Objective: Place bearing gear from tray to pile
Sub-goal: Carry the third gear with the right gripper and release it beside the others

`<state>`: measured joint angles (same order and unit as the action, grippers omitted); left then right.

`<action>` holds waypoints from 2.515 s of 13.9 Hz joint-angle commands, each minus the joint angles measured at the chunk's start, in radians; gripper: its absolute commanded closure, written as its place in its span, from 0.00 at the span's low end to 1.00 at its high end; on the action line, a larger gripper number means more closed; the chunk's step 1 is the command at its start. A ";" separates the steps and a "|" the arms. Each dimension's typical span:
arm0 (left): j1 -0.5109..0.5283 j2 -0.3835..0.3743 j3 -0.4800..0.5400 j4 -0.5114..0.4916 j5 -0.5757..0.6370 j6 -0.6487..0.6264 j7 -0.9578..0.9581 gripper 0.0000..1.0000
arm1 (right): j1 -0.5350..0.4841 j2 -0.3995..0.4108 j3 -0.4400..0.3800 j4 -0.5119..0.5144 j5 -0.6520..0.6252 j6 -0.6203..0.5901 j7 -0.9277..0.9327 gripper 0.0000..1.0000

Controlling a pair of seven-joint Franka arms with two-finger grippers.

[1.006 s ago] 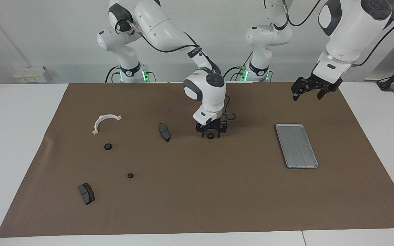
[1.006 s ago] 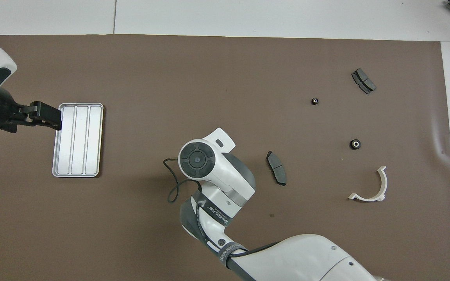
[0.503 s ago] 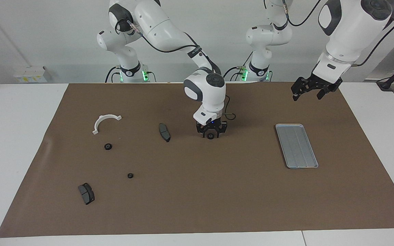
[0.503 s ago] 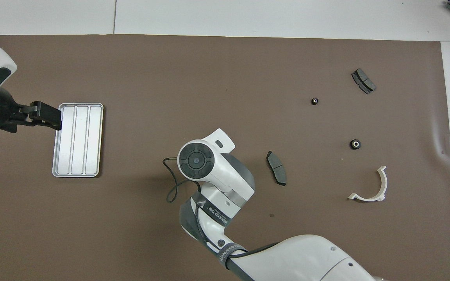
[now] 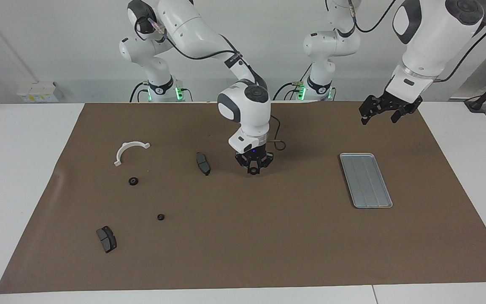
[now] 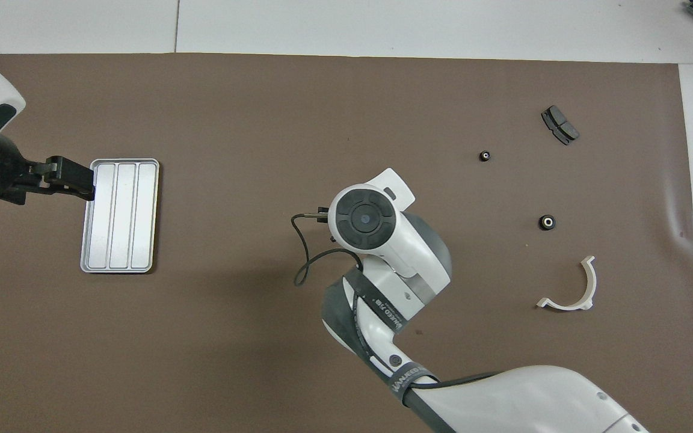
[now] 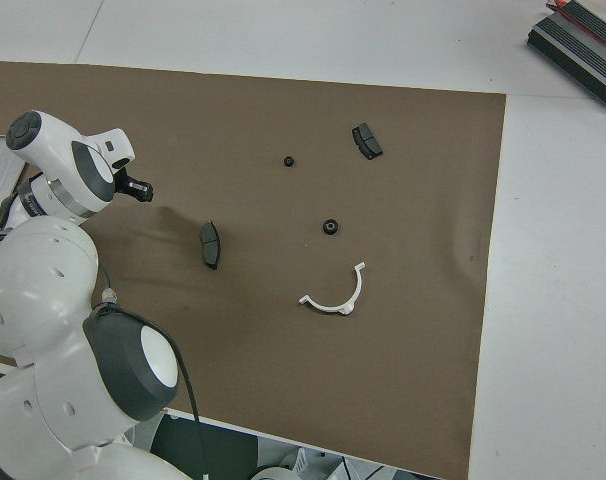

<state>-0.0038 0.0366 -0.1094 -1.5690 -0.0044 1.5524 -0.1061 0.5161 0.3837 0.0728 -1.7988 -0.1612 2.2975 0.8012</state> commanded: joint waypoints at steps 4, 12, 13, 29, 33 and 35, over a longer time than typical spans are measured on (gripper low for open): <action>0.010 -0.012 -0.001 -0.016 0.011 0.011 0.016 0.00 | -0.192 -0.207 0.018 -0.272 -0.003 0.030 -0.285 1.00; 0.010 -0.012 0.000 -0.005 0.011 0.008 0.003 0.00 | -0.416 -0.272 0.016 -0.494 0.075 0.191 -0.660 0.94; 0.010 -0.014 0.000 -0.003 0.011 0.006 0.003 0.00 | -0.418 -0.269 0.016 -0.496 0.075 0.191 -0.663 0.91; 0.010 -0.015 0.000 -0.003 0.011 0.006 0.002 0.00 | -0.479 -0.272 0.013 0.125 0.120 -0.375 -0.655 0.00; 0.010 -0.015 0.000 -0.003 0.011 0.006 0.002 0.00 | -0.482 -0.337 0.012 0.202 0.120 -0.527 -0.654 0.00; 0.010 -0.015 0.000 -0.003 0.011 0.006 0.002 0.00 | -0.481 -0.376 0.012 0.193 0.120 -0.581 -0.652 0.00</action>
<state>-0.0029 0.0354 -0.1062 -1.5654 -0.0043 1.5534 -0.1061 0.0488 0.0454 0.0747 -1.5936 -0.0604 1.7613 0.1657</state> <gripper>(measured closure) 0.000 0.000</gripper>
